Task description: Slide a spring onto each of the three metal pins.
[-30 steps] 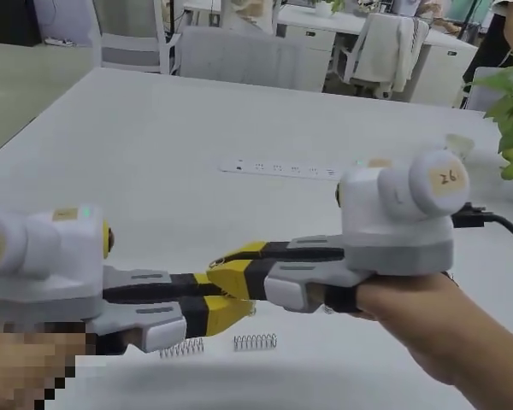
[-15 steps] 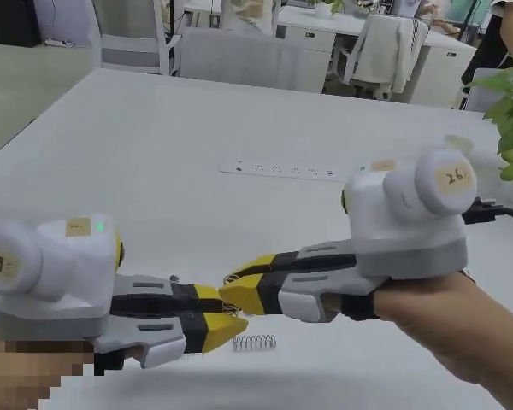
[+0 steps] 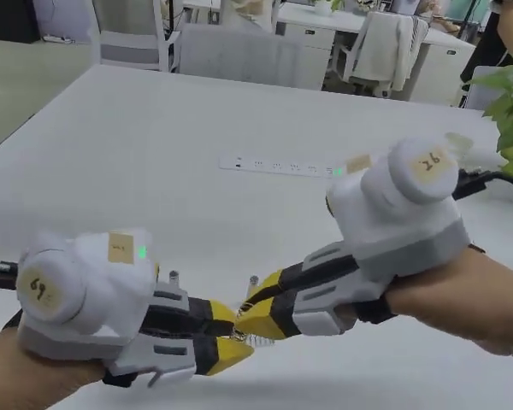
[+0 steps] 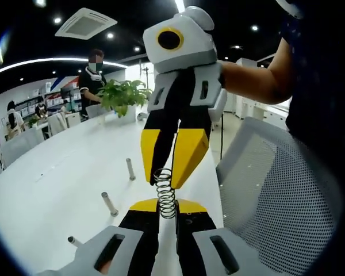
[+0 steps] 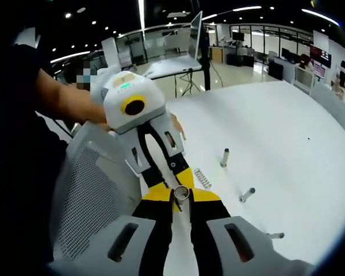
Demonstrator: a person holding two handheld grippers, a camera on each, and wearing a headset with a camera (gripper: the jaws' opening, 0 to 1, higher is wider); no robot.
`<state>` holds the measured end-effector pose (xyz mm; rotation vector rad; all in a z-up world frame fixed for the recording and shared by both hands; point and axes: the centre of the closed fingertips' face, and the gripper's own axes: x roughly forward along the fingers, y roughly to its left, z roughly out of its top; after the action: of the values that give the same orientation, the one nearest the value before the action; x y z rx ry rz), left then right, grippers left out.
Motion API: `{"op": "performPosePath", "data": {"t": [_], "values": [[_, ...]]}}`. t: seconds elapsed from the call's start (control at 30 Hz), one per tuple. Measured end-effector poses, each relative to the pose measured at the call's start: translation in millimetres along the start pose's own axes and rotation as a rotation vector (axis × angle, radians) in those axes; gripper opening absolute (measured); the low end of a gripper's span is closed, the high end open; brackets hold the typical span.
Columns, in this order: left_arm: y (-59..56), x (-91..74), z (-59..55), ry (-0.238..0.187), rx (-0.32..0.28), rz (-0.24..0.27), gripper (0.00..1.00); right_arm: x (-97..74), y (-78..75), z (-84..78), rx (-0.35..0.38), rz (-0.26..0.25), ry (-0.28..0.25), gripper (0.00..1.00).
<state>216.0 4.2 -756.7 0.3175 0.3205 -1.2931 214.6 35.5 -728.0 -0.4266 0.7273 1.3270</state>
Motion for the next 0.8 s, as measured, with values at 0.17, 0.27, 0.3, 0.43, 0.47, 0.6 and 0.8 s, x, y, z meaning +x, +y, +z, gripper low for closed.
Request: {"op": "performPosePath", "data": {"t": [0.17,0.27,0.3,0.43,0.47,0.6,0.8], "values": [[-7.1,3.1,-5.7,0.043,0.043,-0.02,0.02,2.1,7.0,-10.0,-0.08,0.03,0.126,0.08],[-8.7,3.2,-8.2,0.058,0.05,-0.027,0.01,5.2,9.3,-11.5,-0.105,0.042,0.163,0.08],[-8.6,3.2,-9.9,0.064,0.053,-0.029,0.01,6.0,9.8,-12.8,-0.107,0.049,0.18,0.08],[-11.0,3.6,-13.2,0.089,0.076,-0.034,0.01,8.5,10.9,-16.5,-0.12,0.068,0.225,0.08],[-11.7,3.9,-13.5,0.092,0.079,-0.037,0.01,9.2,11.3,-17.2,-0.124,0.071,0.234,0.08],[-13.2,5.5,-14.9,0.106,0.084,-0.043,0.01,12.7,13.6,-21.6,-0.155,0.081,0.286,0.08],[-12.8,5.5,-15.3,0.104,0.064,-0.046,0.01,14.0,12.7,-24.1,-0.17,0.087,0.318,0.09]]}}
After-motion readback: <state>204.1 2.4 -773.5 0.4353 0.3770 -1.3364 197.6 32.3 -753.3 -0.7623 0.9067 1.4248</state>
